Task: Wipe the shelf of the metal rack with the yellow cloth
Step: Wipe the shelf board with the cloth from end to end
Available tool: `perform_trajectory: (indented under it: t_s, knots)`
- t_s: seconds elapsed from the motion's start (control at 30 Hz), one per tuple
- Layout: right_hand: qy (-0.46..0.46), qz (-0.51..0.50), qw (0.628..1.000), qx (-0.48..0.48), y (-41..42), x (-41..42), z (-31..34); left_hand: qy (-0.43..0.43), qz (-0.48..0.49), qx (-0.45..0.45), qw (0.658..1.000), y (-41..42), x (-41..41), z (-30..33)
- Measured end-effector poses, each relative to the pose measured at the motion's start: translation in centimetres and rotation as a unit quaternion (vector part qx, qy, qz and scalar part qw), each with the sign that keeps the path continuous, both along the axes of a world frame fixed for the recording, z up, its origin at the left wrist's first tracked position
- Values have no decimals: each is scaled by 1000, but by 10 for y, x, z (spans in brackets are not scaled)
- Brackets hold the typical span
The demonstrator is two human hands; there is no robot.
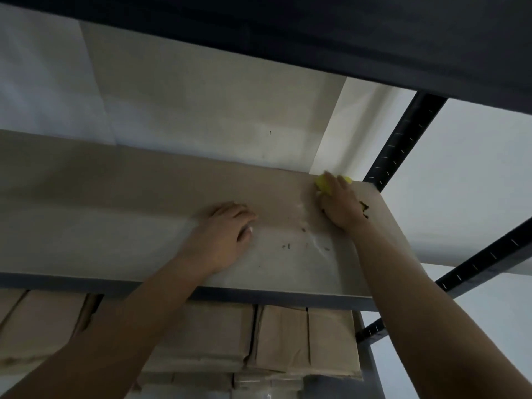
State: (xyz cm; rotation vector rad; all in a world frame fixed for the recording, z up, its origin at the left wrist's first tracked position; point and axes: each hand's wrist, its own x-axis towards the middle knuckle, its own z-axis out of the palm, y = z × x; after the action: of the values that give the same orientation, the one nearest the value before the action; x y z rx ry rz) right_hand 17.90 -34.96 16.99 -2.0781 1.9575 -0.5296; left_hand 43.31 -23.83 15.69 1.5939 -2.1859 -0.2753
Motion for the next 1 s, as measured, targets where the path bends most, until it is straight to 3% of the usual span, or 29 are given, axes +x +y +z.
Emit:
perform_trajectory:
  t_s: [0.1,0.17,0.33,0.5,0.7,0.8,0.9,1.0]
  knots:
    - [-6,111,994,-18,20,-6,-8,-5,4,9,1000,-1,0,-1]
    - [-35,132,991,-4,25,-28,-12,-17,4,9,1000,-2,0,-1]
    - [10,-33,998,-55,-8,-66,-4,-67,-5,21,998,-2,-1,-2]
    - [56,-133,989,-37,-33,-17,1,-86,-6,27,996,-3,-1,-1]
    - [28,138,990,-30,-9,37,-7,-69,10,28,997,3,-4,3]
    - [-24,179,984,-11,6,16,-4,-80,35,4,996,17,-12,9]
    - [-58,116,990,-47,-1,-23,5,-89,20,-10,996,42,-27,3]
    - [48,10,998,-51,-23,-43,7,-108,23,-72,991,61,-33,-6]
